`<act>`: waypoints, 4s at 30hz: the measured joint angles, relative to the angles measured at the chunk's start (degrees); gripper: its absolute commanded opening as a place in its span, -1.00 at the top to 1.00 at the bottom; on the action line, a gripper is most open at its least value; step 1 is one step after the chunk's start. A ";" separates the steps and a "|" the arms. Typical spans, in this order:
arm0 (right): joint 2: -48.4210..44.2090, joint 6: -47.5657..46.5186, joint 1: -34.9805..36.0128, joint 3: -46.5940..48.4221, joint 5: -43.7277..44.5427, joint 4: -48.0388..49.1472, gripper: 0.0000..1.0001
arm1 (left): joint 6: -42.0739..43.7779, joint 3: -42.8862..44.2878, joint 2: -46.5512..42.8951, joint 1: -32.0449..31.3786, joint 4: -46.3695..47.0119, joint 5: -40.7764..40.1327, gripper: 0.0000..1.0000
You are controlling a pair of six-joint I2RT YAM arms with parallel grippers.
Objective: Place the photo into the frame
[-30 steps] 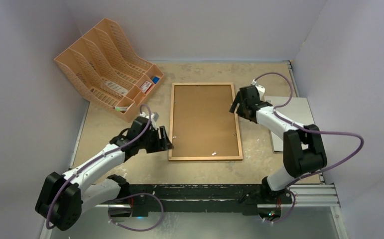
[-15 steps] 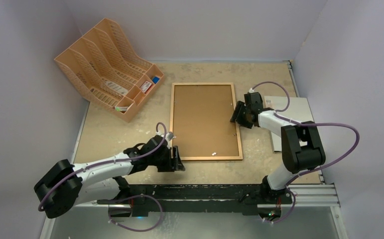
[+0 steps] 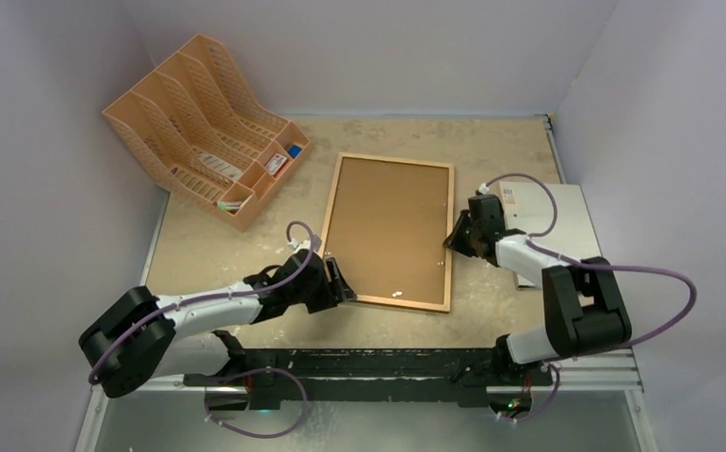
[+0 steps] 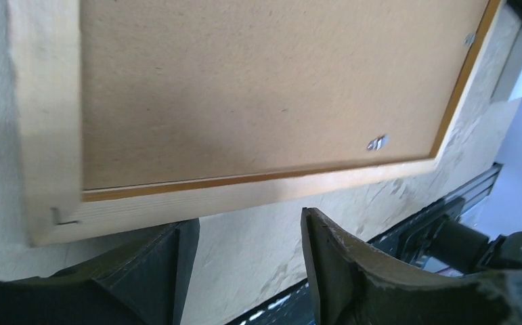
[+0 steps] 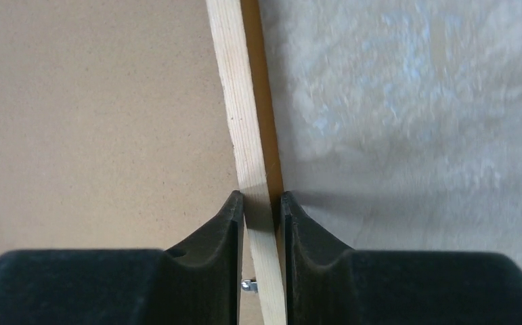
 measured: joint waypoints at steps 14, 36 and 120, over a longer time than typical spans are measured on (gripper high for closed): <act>-4.07 5.55 1.05 -7.89 -4.83 8.50 0.74 | -1.20 0.13 3.34 11.15 6.51 -0.09 -0.21; -5.62 7.48 16.72 -1.73 0.83 -5.53 -0.11 | -5.07 0.79 2.93 14.29 3.56 -16.68 -0.07; 8.09 1.29 31.36 10.12 -18.40 18.51 0.36 | 5.22 1.29 -0.94 15.08 -4.50 -7.50 0.18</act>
